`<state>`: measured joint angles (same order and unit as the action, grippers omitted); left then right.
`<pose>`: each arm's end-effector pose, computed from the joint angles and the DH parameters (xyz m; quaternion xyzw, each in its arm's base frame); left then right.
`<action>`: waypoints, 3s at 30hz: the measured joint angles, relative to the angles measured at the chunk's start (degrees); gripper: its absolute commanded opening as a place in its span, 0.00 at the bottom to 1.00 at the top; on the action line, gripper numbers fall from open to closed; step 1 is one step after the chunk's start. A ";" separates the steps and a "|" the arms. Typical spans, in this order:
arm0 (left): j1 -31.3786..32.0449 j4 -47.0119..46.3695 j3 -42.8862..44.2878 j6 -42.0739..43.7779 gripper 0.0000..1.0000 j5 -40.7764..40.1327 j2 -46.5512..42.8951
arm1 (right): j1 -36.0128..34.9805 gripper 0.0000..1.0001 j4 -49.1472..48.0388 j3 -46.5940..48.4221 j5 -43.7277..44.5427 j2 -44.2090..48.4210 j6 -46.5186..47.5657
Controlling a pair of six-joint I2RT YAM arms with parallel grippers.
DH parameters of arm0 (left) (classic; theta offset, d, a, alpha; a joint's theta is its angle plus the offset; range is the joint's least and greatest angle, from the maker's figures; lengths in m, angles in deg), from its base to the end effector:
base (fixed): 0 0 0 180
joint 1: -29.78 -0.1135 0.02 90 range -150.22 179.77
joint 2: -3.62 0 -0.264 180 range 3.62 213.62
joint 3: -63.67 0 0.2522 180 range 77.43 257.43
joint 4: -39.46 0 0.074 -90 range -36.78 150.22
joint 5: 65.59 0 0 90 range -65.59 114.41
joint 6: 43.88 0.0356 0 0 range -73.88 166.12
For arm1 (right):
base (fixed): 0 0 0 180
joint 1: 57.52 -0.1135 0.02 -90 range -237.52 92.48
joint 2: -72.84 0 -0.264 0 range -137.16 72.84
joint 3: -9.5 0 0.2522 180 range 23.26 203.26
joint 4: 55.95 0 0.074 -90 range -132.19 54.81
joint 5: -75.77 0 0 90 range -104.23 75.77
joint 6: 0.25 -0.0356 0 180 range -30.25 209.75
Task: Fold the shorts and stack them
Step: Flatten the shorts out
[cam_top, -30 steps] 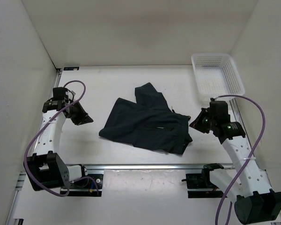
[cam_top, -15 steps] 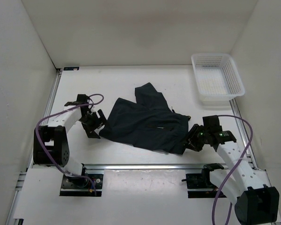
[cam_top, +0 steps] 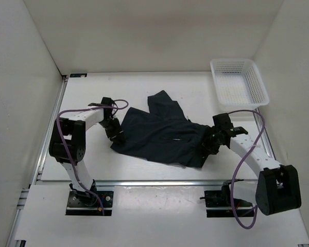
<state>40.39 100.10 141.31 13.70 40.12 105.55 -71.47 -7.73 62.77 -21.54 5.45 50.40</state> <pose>0.3069 -0.0673 0.1602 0.1813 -0.9729 0.1431 0.0093 0.2064 0.0559 0.1989 0.1982 0.9487 0.1623 0.1854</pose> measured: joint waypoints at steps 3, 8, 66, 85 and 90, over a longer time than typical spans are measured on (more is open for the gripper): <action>1.09 0.09 0.09 0.07 0.10 0.20 0.76 | -1.97 0.37 -1.16 0.55 0.96 -2.25 0.85; 1.33 0.22 0.85 0.26 0.10 0.37 0.66 | -4.48 0.00 -1.97 0.63 2.36 -3.48 1.09; 5.90 9.88 9.22 3.21 0.90 -16.04 -1.73 | -5.25 0.00 7.30 4.26 10.16 5.60 3.98; 5.31 7.91 3.52 5.20 0.10 -10.64 1.86 | -5.25 0.00 7.30 4.66 10.38 5.51 4.00; 4.17 7.98 3.52 5.11 0.60 -11.65 0.59 | -5.25 0.00 7.30 4.66 10.38 5.51 4.00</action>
<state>44.56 108.07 144.82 18.81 28.47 106.14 -76.72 -0.43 67.42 -11.16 10.96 54.40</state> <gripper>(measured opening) 0.406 0.002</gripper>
